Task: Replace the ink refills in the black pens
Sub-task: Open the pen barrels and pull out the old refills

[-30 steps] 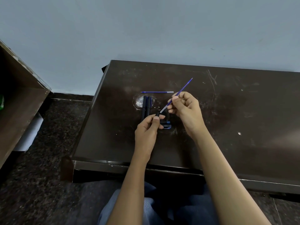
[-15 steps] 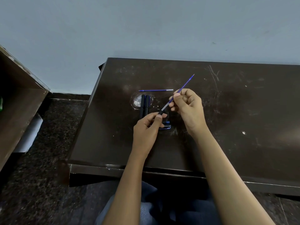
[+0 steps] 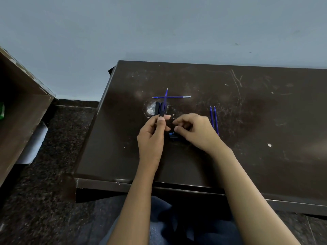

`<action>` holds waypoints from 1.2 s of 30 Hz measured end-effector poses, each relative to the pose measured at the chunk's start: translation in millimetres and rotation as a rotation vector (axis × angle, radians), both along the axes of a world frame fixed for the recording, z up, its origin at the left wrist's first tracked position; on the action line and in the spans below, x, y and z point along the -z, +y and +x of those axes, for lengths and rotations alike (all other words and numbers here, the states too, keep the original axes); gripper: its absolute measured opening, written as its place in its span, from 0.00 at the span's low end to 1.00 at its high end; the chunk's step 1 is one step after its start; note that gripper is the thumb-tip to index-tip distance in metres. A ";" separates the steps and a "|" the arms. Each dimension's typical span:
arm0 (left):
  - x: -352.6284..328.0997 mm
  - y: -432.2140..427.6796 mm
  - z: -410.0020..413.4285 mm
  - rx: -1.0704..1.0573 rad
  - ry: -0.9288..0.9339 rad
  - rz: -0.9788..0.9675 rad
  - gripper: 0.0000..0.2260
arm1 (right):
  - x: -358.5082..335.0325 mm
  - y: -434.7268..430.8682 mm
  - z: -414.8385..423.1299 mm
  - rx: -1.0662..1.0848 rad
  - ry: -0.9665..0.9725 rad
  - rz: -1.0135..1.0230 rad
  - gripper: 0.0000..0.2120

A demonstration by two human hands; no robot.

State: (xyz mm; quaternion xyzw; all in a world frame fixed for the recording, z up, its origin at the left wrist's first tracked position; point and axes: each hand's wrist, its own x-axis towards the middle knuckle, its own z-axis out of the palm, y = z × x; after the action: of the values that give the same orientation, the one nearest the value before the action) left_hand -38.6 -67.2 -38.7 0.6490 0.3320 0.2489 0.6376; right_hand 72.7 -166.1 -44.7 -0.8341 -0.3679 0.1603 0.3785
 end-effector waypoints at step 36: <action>-4.9 1.0 2.2 0.029 -0.023 0.066 0.12 | 12.4 -3.7 18.2 -0.121 -0.121 -0.044 0.09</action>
State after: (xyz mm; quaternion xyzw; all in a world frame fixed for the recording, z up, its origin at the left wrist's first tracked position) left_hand -36.4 -66.2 -33.8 0.6717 0.3068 0.2579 0.6231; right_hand 90.8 -169.8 -57.1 -0.8266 -0.4362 0.1402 0.3268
